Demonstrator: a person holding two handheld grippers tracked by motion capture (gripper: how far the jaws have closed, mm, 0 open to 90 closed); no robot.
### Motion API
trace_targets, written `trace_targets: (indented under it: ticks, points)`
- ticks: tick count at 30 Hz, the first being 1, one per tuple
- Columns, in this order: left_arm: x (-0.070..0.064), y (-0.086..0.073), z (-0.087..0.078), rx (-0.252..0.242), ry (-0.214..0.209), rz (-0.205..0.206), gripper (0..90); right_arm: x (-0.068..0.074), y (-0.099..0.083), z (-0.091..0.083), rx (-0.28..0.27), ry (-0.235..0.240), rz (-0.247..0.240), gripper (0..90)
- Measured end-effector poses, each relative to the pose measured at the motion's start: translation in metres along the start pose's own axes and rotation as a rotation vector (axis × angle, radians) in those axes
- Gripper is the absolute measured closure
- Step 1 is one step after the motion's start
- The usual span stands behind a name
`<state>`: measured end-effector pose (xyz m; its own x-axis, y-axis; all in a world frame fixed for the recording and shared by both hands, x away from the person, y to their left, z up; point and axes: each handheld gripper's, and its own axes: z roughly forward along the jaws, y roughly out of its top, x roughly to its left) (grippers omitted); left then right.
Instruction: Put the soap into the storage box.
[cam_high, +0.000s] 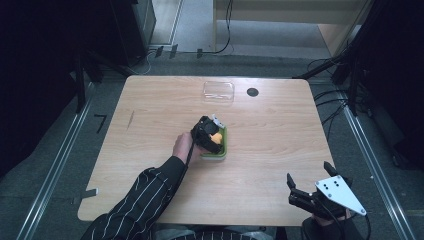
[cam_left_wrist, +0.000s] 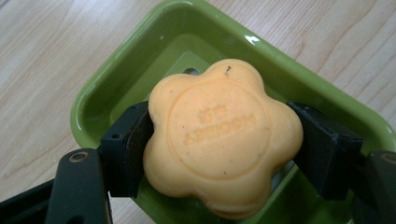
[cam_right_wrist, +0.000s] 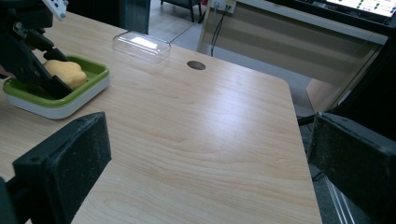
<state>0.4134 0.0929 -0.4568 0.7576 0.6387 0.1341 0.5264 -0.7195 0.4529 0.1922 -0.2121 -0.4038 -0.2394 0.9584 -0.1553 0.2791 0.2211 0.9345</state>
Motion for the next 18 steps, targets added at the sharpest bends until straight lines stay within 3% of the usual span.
trace_targets:
  ticks: [8,18]
  points:
    - [-0.0013,0.0004,-0.001,-0.002,0.012,-0.004,25.8,-0.0001,-0.0001,-0.0003,-0.001,-0.001,0.001,0.0]
    - [-0.0027,0.0017,-0.0066,-0.001,0.006,-0.003,13.7,0.0,0.0,-0.0004,-0.001,-0.001,0.003,0.0]
